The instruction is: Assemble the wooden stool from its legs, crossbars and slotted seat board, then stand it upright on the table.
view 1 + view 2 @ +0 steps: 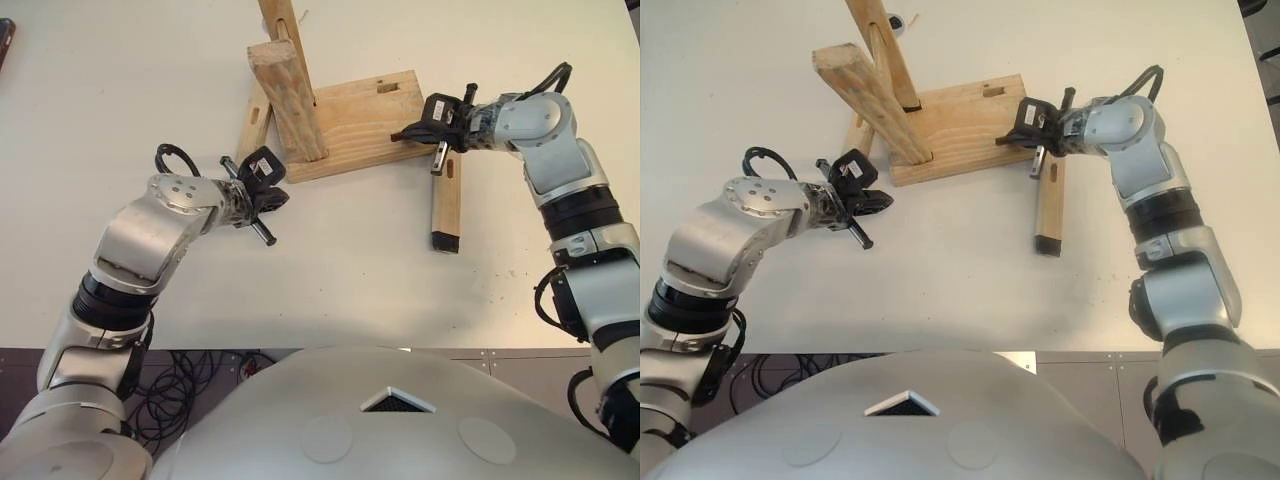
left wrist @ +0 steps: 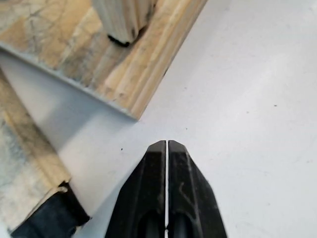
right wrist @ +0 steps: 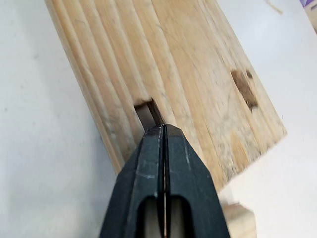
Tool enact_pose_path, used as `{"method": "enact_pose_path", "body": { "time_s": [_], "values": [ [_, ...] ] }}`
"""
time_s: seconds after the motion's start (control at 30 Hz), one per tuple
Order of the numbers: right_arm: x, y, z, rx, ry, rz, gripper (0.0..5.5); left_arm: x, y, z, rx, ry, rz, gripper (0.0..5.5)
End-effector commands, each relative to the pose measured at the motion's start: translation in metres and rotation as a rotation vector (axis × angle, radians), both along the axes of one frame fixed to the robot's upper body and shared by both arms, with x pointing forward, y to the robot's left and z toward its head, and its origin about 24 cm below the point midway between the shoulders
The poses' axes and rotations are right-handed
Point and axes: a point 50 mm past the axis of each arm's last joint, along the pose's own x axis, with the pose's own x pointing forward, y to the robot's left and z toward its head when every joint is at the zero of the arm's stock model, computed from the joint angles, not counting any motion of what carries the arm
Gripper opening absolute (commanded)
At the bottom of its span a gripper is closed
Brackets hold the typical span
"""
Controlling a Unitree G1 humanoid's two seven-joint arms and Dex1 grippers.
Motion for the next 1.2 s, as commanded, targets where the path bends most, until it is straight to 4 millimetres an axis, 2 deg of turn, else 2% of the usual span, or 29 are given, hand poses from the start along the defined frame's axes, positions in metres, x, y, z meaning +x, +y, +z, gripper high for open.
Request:
{"method": "enact_pose_path", "body": {
  "time_s": [0.03, 0.13, 0.3, 0.47, 0.53, 0.63, 0.67, 0.73, 0.83, 0.9, 0.97, 1.03, 1.13, 1.2],
  "values": [
    [-0.013, 0.004, -0.031, -0.065, 0.104, 0.042, 0.03, 0.006, -0.01, -0.014, -0.021, 0.027, 0.001, 0.0],
    [-0.018, 0.004, -0.031, -0.103, 0.14, 0.106, 0.03, 0.018, -0.018, -0.029, -0.037, 0.032, 0.067, 0.0],
    [-0.029, 0.023, -0.013, -0.049, 0.178, 0.251, 0.03, 0.057, -0.019, -0.035, -0.061, -0.057, 0.225, 0.0],
    [-0.06, 0.064, 0.0, 0.116, 0.276, 0.376, 0.03, 0.084, -0.027, -0.037, -0.048, -0.095, 0.247, 0.0],
    [-0.062, 0.069, -0.004, 0.117, 0.256, 0.339, 0.03, 0.086, -0.035, -0.041, -0.054, -0.09, 0.236, 0.0],
    [-0.056, 0.06, -0.011, 0.09, 0.206, 0.234, 0.03, 0.082, -0.041, -0.044, -0.076, -0.075, 0.224, 0.0],
    [-0.054, 0.057, -0.008, 0.109, 0.185, 0.193, 0.03, 0.081, -0.04, -0.045, -0.08, -0.074, 0.225, 0.0],
    [-0.041, 0.051, 0.011, 0.249, 0.102, 0.042, 0.03, 0.082, -0.035, -0.042, -0.094, -0.098, 0.249, 0.0],
    [-0.019, 0.025, 0.077, 0.711, 0.112, -0.285, 0.35, 0.089, -0.008, -0.011, -0.268, -0.169, 0.421, 0.0],
    [-0.017, -0.001, 0.101, 0.892, 0.186, -0.44, 0.7, 0.086, 0.013, 0.008, -0.362, -0.208, 0.509, 0.0],
    [-0.02, -0.031, 0.102, 0.88, 0.182, -0.578, 1.02, 0.081, 0.027, 0.019, -0.379, -0.249, 0.564, 0.0],
    [-0.024, -0.067, 0.086, 0.807, 0.169, -0.79, 1.33, 0.076, 0.034, 0.028, -0.397, -0.3, 0.617, 0.0],
    [-0.034, -0.114, 0.06, 0.646, 0.128, -1.051, 1.82, 0.066, 0.036, 0.03, -0.415, -0.36, 0.702, 0.0],
    [-0.046, -0.143, 0.058, 0.55, 0.076, -1.191, 2.17, 0.058, 0.042, 0.028, -0.419, -0.397, 0.784, 0.0]
  ]
}}
